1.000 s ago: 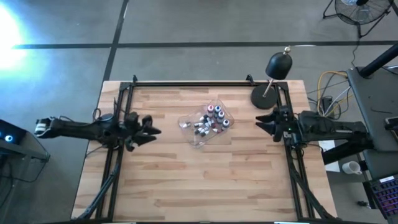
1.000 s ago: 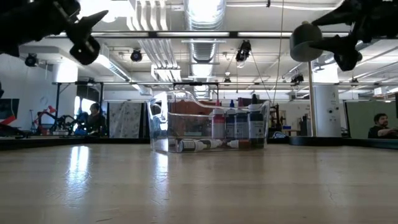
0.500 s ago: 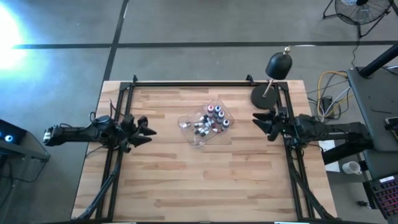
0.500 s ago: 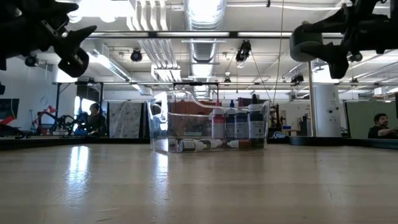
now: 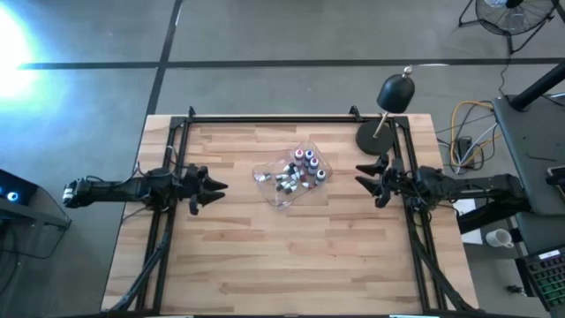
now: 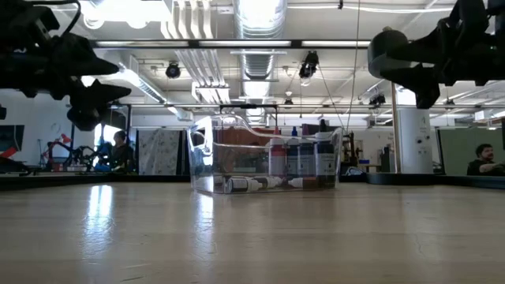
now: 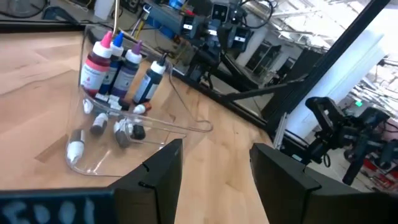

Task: Pick & Place food coloring
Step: Return to Home Position

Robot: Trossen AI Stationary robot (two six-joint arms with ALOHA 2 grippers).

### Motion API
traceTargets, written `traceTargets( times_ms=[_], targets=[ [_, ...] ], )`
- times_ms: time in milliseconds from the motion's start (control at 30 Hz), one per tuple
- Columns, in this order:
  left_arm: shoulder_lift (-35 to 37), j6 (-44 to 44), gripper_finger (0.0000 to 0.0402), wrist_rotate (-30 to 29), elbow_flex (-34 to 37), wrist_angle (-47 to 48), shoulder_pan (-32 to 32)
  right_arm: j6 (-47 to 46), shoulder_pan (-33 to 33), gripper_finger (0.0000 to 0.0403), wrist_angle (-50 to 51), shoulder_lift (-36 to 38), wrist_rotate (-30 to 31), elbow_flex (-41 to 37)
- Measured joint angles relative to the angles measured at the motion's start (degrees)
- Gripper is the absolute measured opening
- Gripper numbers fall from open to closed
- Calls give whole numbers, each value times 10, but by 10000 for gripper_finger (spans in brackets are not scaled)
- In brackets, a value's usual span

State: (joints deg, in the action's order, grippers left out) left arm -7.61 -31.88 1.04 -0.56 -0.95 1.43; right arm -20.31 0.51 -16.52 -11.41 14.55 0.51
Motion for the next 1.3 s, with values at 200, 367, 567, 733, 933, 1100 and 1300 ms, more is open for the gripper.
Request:
traceTargets(
  times_ms=[200, 367, 567, 733, 933, 1100, 1300],
  targets=[
    [0, 0, 162, -1, 0, 1, 0, 0, 0, 215, 2, -5, 5, 0],
    [15, 0, 162, -1, 0, 3, 0, 0, 0, 215, 21, 8, 5, 0],
    [75, 0, 162, -1, 1, 2, 0, 0, 0, 215, 120, 54, 6, 0],
    [76, -1, 162, 0, 1, -27, 0, 9, 0, 215, 138, 64, 1, 1],
    [76, -1, 162, -1, 2, -25, 0, 9, 0, 215, 139, 90, 0, 0],
    [76, -1, 162, -1, 2, -26, 0, 9, -1, 215, 139, 109, 0, 0],
    [76, -1, 162, -1, 2, -27, 0, 9, -1, 215, 139, 114, 0, 0]
  ],
)
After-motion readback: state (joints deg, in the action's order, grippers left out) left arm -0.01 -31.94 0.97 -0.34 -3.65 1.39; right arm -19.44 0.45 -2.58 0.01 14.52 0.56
